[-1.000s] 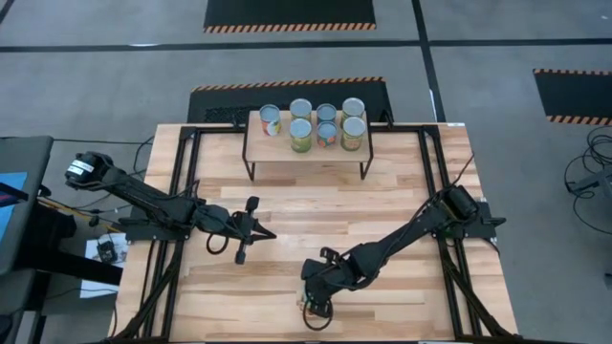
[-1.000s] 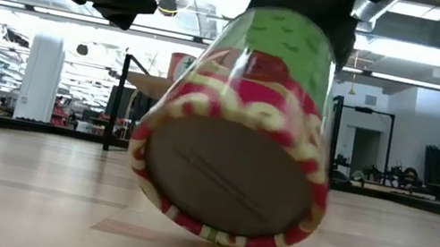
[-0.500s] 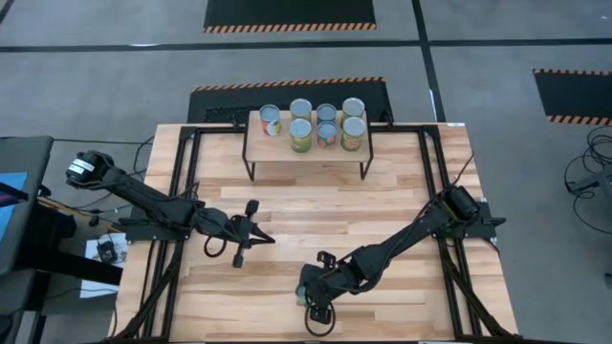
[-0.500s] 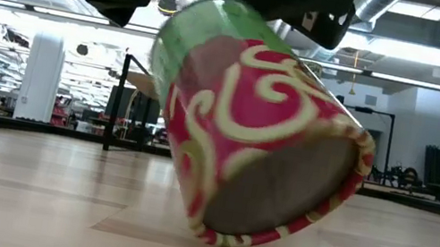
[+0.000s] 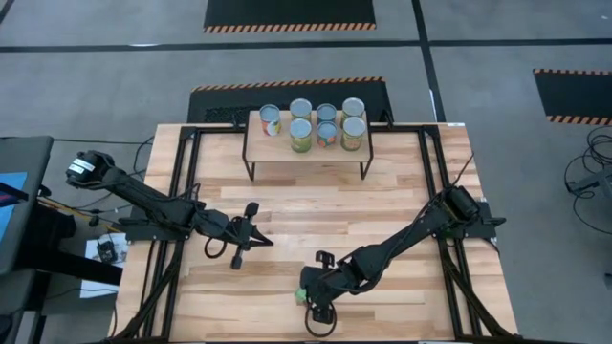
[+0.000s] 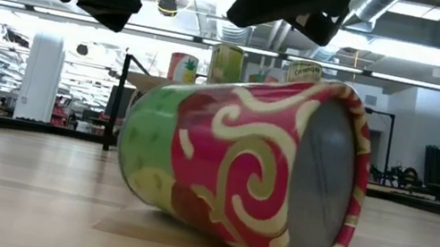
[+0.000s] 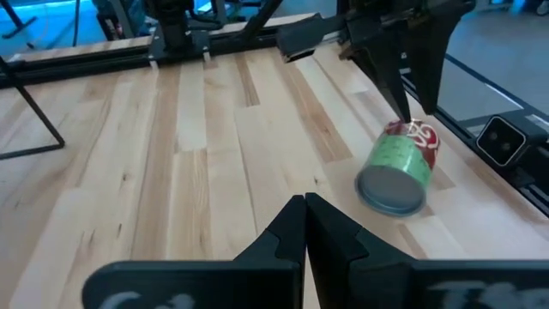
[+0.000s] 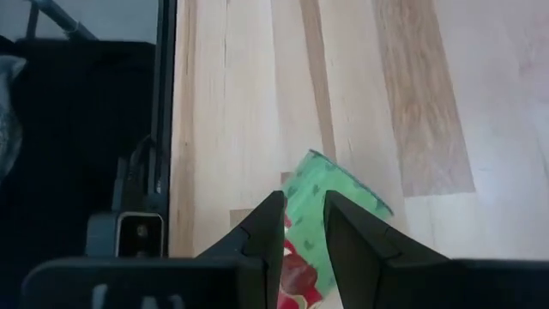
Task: Pick and place cans onto a shelf
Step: Put the red small can on the shelf
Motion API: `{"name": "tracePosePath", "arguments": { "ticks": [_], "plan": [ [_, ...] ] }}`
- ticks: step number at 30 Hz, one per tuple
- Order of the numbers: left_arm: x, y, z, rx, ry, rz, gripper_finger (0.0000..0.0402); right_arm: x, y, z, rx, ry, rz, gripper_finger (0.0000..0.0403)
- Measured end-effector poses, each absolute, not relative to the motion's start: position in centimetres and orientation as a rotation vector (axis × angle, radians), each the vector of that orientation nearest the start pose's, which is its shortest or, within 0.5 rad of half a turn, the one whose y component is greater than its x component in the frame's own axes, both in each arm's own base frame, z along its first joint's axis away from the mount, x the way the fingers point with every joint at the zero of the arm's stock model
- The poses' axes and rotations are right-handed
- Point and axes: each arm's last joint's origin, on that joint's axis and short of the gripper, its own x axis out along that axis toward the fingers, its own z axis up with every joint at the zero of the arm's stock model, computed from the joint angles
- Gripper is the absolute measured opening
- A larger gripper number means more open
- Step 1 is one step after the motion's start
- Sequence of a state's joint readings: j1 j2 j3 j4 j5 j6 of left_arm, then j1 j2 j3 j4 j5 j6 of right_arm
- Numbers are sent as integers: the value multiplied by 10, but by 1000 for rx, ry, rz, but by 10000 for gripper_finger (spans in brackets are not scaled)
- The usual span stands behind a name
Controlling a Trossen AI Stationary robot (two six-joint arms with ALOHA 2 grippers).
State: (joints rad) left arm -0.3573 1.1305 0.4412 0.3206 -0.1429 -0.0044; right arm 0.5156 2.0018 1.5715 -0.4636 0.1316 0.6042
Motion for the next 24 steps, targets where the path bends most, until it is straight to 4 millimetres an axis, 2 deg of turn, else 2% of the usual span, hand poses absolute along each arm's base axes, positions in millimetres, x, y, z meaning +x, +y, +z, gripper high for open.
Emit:
{"name": "tracePosePath", "arguments": {
  "ticks": [5, 8, 12, 17, 24],
  "plan": [
    [212, -75, 197, 61, 368, -217, 0, 369, 222, 220, 232, 1013, 150, 91],
    [215, -78, 190, 26, 404, -253, 0, 357, 234, 217, 219, 1065, 172, 58],
    [223, -83, 173, -31, 471, -308, 0, 352, 246, 214, 246, 1079, 211, 10],
    [234, -97, 156, -77, 468, -410, 13, 355, 248, 204, 339, 1017, 223, 16],
    [237, -117, 142, -144, 467, -457, 65, 352, 252, 183, 430, 1042, 200, 6]
  ]
}}
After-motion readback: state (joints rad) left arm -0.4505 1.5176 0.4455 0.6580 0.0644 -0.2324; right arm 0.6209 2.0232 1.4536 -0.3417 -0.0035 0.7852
